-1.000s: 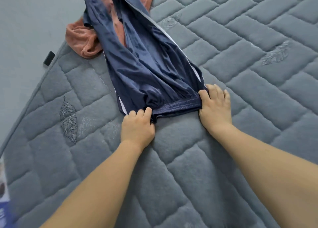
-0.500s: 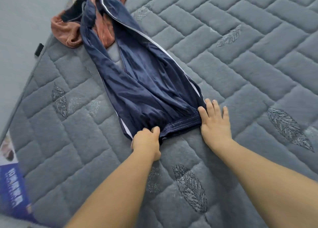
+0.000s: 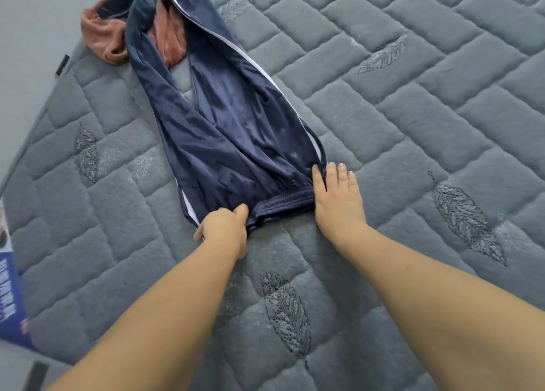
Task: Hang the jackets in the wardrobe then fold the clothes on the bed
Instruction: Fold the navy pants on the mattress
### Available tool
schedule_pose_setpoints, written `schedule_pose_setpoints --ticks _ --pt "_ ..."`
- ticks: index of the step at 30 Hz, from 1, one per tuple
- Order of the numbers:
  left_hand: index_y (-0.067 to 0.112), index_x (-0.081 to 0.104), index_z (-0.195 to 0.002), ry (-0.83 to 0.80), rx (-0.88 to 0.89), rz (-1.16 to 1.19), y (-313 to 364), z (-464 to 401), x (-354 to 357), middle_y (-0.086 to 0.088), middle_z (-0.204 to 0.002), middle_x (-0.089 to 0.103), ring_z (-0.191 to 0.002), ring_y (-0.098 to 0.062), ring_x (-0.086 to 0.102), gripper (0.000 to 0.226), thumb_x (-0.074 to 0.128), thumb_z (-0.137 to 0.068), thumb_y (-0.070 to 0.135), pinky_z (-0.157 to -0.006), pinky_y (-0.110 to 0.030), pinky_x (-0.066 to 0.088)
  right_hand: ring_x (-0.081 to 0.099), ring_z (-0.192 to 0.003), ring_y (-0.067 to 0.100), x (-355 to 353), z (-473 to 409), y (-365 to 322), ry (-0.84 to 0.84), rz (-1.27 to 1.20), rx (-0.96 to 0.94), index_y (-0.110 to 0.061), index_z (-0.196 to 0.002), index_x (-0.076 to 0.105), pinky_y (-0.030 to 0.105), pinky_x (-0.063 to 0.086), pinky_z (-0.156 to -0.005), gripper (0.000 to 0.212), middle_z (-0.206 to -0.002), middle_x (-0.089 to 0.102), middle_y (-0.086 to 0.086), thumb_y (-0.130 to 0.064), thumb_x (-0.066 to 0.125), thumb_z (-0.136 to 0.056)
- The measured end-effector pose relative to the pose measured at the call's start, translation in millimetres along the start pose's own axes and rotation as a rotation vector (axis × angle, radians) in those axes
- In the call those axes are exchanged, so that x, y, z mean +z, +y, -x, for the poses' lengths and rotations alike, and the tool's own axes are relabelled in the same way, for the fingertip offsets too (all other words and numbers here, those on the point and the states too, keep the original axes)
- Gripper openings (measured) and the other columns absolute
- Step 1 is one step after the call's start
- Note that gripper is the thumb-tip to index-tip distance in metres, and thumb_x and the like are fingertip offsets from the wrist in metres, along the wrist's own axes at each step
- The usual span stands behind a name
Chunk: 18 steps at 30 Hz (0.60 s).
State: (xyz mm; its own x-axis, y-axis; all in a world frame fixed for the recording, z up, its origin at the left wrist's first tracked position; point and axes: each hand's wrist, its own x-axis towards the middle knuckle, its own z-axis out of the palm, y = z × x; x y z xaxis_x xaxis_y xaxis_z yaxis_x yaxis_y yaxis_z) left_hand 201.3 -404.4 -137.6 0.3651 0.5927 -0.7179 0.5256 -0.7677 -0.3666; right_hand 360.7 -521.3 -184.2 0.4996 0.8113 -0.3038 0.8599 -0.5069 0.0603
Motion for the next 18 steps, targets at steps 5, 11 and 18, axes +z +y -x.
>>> schedule_pose_setpoints --ticks 5,11,18 --pt "0.009 0.026 -0.132 -0.218 0.003 0.037 66 46 1 -0.009 -0.126 0.053 -0.106 -0.035 0.061 0.048 0.041 -0.087 0.018 -0.085 -0.046 0.054 0.002 -0.149 0.032 -4 19 54 -0.041 0.007 -0.171 -0.012 -0.154 -0.002 0.056 0.009 -0.118 0.061 -0.161 0.000 0.018 -0.016 0.026 -0.101" --pt "0.006 0.023 -0.146 -0.440 -0.056 0.473 245 110 -52 -0.012 -0.134 0.055 -0.122 -0.032 0.054 0.057 0.044 -0.094 0.021 -0.075 -0.023 0.049 -0.002 -0.149 0.028 17 98 220 -0.109 0.048 -0.179 -0.018 -0.155 -0.003 0.057 0.009 -0.116 0.060 -0.162 -0.009 0.007 -0.016 0.024 -0.101" --pt "0.018 -0.009 -0.155 -0.773 0.369 0.765 532 193 -140 -0.012 -0.143 0.045 -0.126 -0.034 0.050 0.084 0.047 -0.093 0.028 -0.106 -0.046 0.041 -0.002 -0.149 0.032 29 197 505 -0.317 0.359 0.109 -0.037 -0.149 -0.020 0.059 0.002 -0.114 0.061 -0.162 -0.015 -0.001 -0.027 0.017 -0.101"
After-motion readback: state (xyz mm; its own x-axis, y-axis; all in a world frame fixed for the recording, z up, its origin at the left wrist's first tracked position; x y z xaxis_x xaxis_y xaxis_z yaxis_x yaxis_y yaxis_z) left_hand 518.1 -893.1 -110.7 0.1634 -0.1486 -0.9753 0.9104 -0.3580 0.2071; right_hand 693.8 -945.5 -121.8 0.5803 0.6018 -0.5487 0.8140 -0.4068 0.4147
